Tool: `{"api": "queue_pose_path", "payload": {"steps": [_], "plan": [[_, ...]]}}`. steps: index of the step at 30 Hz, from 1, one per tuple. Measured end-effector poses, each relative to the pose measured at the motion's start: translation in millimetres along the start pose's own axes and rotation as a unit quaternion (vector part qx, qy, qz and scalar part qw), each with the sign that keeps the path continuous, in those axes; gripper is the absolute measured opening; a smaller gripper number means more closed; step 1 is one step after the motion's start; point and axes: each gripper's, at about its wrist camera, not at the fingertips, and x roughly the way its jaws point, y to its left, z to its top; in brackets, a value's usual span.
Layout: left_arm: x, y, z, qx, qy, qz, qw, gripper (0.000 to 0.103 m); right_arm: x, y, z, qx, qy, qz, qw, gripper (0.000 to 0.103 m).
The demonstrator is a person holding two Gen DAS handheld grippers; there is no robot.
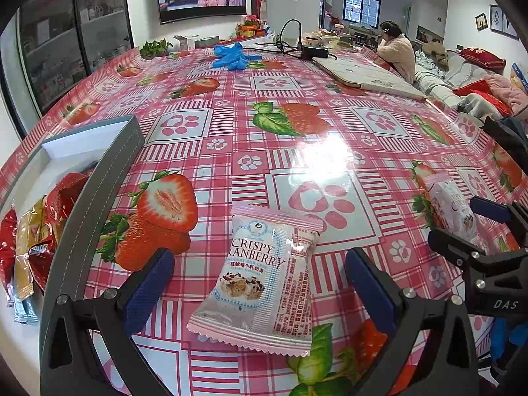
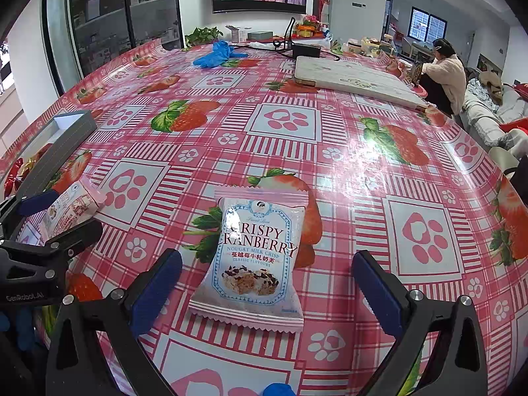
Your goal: Organize snacks
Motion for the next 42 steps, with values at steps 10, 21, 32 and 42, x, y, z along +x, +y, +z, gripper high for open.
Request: {"api": "queue_pose_path", "payload": {"steps": [10,21,32,42], "plan": [[-0.4,-0.5,-0.4,0.000,0.000,0.000,1.0000,0.103,-0.4,-0.1,0.1,0.000,0.000,0.000,1.000,0.103],[-0.6,-0.3,-0.7,-0.001,0.000,0.000,1.0000,0.103,-0.3,0.1,0.3,-0.001,0.000,0.000,1.000,0.103],[-1.1,-0.7,-0.3,0.000,0.001,0.000,1.0000,0.103,-0.2,0.3,0.5,-0.001,0.000,0.000,1.000,0.103],[0.3,-0.2,1.7,0.004,0.019,-0.002,0.9998,0.103,0.8,0.4,1.9,0.001,0.008,-0.001,1.000,0.103]]}}
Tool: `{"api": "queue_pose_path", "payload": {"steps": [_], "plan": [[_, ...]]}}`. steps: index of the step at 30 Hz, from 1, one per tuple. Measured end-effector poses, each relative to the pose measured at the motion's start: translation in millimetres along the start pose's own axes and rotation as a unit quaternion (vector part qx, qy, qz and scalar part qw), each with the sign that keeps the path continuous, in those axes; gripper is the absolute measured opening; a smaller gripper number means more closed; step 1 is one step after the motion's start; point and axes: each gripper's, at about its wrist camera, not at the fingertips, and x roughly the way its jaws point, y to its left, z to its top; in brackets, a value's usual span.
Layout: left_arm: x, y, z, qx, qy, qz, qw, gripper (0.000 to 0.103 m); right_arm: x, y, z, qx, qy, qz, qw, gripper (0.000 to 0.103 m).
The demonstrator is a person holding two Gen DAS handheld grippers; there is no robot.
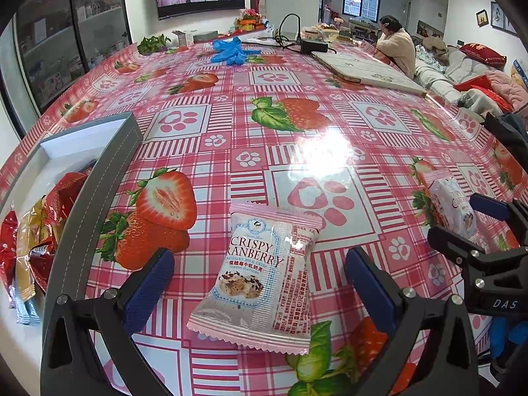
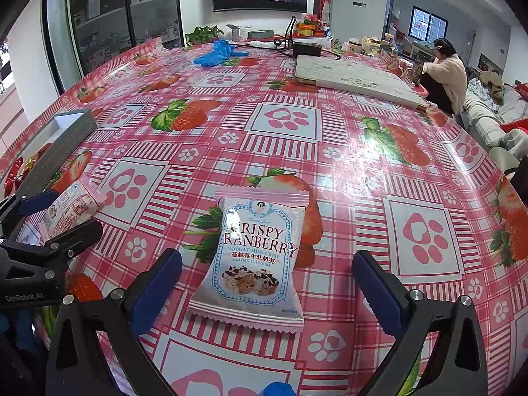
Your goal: Organize snacks
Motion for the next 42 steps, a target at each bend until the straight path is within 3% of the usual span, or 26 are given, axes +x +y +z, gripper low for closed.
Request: {"api": "queue_pose_path", "payload": {"steps": [20,30,42], "plan": [[0.8,0.1,3.0,0.001,0.040,0.001,0.9992,0.103,6.8,0.7,12.6,-0.016,0.056,0.012,0.998,0.103],[2.8,-6.9,10.7,-0.005,0.083,0.015,0.9964,0.103,12.6,2.3,23.6,-0.014,0.098,0.014,0.995,0.103],[2.9,-10.0,10.8,-0.004,0.082,0.010,0.9966,0.103,15.4,6.5,25.7,-0.025,0.107,0.015,0.994,0.103]]}}
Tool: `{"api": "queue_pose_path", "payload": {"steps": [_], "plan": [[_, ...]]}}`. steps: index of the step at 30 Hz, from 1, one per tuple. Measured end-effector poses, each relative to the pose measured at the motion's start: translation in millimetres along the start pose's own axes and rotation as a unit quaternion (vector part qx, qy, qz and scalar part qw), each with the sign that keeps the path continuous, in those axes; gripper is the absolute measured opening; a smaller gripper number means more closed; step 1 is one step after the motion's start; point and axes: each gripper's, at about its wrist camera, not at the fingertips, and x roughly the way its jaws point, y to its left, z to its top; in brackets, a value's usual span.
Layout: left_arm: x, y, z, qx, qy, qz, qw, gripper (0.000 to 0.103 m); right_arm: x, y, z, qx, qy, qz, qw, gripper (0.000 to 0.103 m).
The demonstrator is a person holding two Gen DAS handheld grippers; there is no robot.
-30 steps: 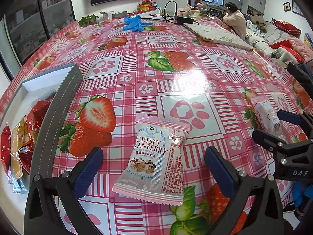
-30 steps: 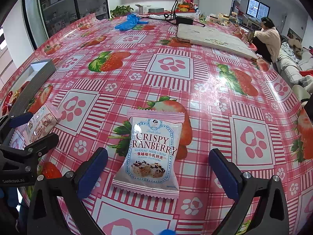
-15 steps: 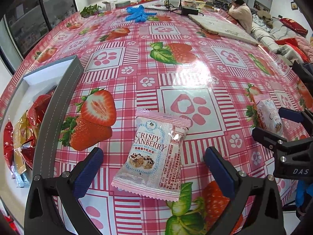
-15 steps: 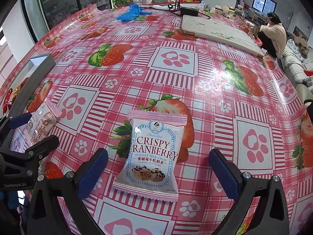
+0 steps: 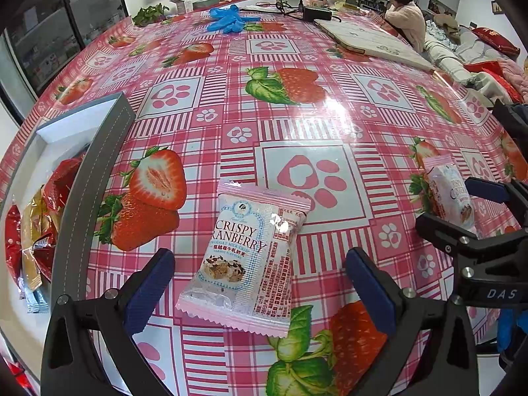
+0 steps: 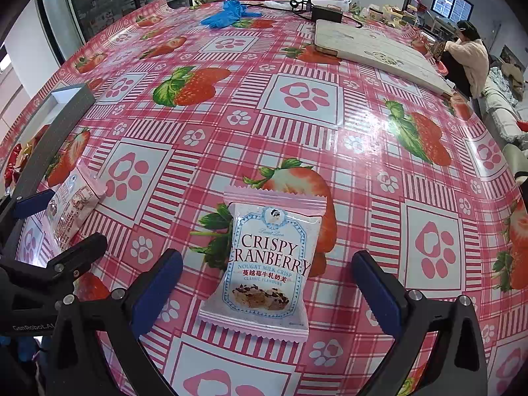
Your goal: Organize snacks
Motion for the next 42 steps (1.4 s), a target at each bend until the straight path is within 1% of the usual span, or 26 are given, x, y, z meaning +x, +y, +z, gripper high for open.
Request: {"api": "queue_pose_path", "payload": {"steps": [3,4,5,6,7,8,9,10,11,13,16,20,24,28,30,34,40,42], "plan": [[-0.2,-0.7,0.1,0.002,-0.001,0.001,1.0000,0.103,0.8,0.4,1.4,0.001,0.007,-0.001,1.000,0.103],[-0.8,-1.0,-0.1,0.002,-0.002,0.000,1.0000,0.101,0.7,0.4,2.1,0.001,0.008,-0.001,1.000,0.101],[-1.7,-1.2,-0.3,0.001,-0.002,-0.005,1.0000,0.099,-1.0,1.0,2.1,0.001,0.006,0.000,1.000,0.095],[-3.2,-1.9,-0.7,0.000,-0.005,-0.006,1.0000,0.094,-4.4,2.5,2.4,-0.002,0.003,0.001,1.000,0.084],[-5.6,-3.5,-1.5,0.001,-0.009,-0.007,0.9999,0.087,-6.4,3.5,3.5,-0.003,0.001,0.002,1.000,0.078],[-7.8,-4.8,-2.1,0.002,-0.013,-0.008,0.9999,0.082,-7.8,4.2,4.1,-0.003,-0.001,0.002,1.000,0.063],[-9.0,-6.0,-1.8,0.003,-0.015,-0.008,0.9998,0.070,-9.9,4.0,5.1,0.000,-0.002,0.003,1.000,0.047],[-11.1,-7.0,-1.9,0.004,-0.018,-0.010,0.9998,0.055,-11.0,3.1,5.4,0.003,-0.002,0.007,1.000,0.041],[-12.7,-7.7,-1.8,0.005,-0.020,-0.010,0.9997,0.049,-11.5,1.6,5.4,0.009,-0.002,0.011,1.000,0.040],[-13.9,-7.5,-2.2,0.004,-0.019,-0.017,0.9997,0.047,-12.9,-0.2,4.1,0.018,-0.004,0.020,1.000,0.040],[-17.5,-3.0,-6.3,-0.006,-0.022,-0.031,0.9993,0.046,-15.8,-1.6,1.7,0.028,-0.004,0.047,0.998,0.040],[-23.9,2.3,-9.7,-0.017,-0.026,-0.037,0.9988,0.046,-17.7,-0.3,0.0,0.037,-0.002,0.067,0.997,0.040],[-35.2,14.4,-12.7,-0.034,-0.038,-0.044,0.9977,0.046,-19.0,-0.2,-0.2,0.048,-0.002,0.085,0.995,0.040],[-36.4,24.2,-15.6,-0.052,-0.036,-0.048,0.9968,0.046,-18.2,-0.3,-2.3,0.039,-0.002,0.069,0.997,0.040],[-34.3,24.5,-16.7,-0.051,-0.032,-0.043,0.9972,0.046,-18.0,-0.8,-2.4,0.032,-0.001,0.060,0.998,0.040],[-33.1,22.8,-17.9,-0.050,-0.029,-0.045,0.9973,0.046,-17.1,-2.2,-0.9,0.029,-0.001,0.056,0.998,0.040],[-30.8,19.8,-19.7,-0.051,-0.028,-0.048,0.9972,0.046,-15.2,8.6,-0.5,0.000,-0.003,0.026,1.000,0.041],[-32.5,20.9,-19.8,-0.053,-0.030,-0.049,0.9970,0.046,-15.0,10.1,-0.3,0.001,-0.005,0.023,1.000,0.041]]}}
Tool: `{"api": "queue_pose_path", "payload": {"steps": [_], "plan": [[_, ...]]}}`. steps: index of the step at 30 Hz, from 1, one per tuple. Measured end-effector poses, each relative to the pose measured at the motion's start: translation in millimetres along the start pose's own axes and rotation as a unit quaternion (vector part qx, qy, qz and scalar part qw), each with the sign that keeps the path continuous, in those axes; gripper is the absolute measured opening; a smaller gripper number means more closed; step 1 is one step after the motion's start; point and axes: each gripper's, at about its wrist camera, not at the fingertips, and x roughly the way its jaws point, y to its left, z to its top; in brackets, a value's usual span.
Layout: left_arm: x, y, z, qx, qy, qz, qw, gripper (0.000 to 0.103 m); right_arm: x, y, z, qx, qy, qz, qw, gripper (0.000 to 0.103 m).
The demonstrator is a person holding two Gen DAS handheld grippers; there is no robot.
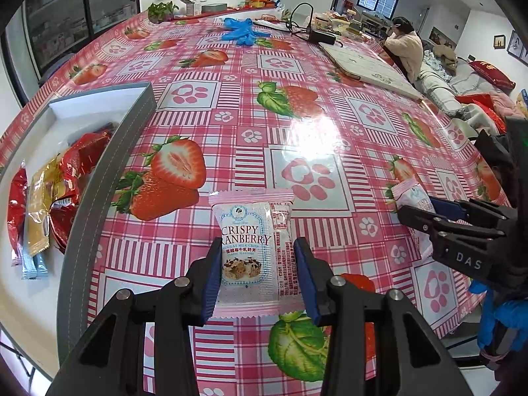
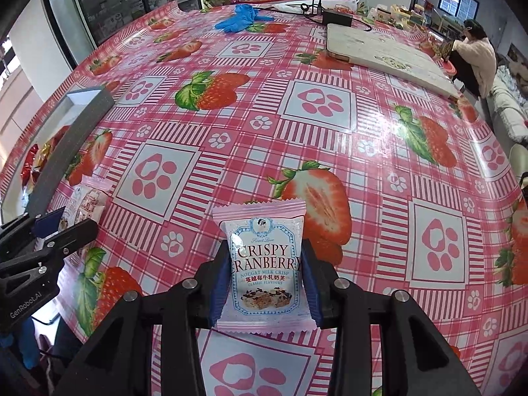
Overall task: Organize snacks
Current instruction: 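Carry both cranberry packets into the white box and open both grippers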
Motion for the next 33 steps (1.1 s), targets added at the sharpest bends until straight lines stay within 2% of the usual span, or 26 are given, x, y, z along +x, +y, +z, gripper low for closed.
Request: {"api": "queue_pose_path", "payload": {"steps": [7,16,23,33], "plan": [[-16.6,7.7,5.8,-0.006,-0.021,0.000,0.9998,0.046,-6.9,-2.3,3.4,0.025,-0.008,0.040,0.999,0.040],[-44.5,27.5,18.0,-0.017,-0.047,0.005,0.9987,0.046,-32.2,32.2,29.0,-0.005,-0.032,0.064,0.997,0.040],[-74.7,72.3,30.2,-0.047,-0.075,0.029,0.9957,0.046,-47.7,89.2,65.1,-0.049,-0.043,0.100,0.993,0.040],[-108.5,163.7,35.7,-0.103,-0.089,0.099,0.9857,0.046,-48.5,196.4,115.4,-0.135,-0.039,0.157,0.977,0.040]]}}
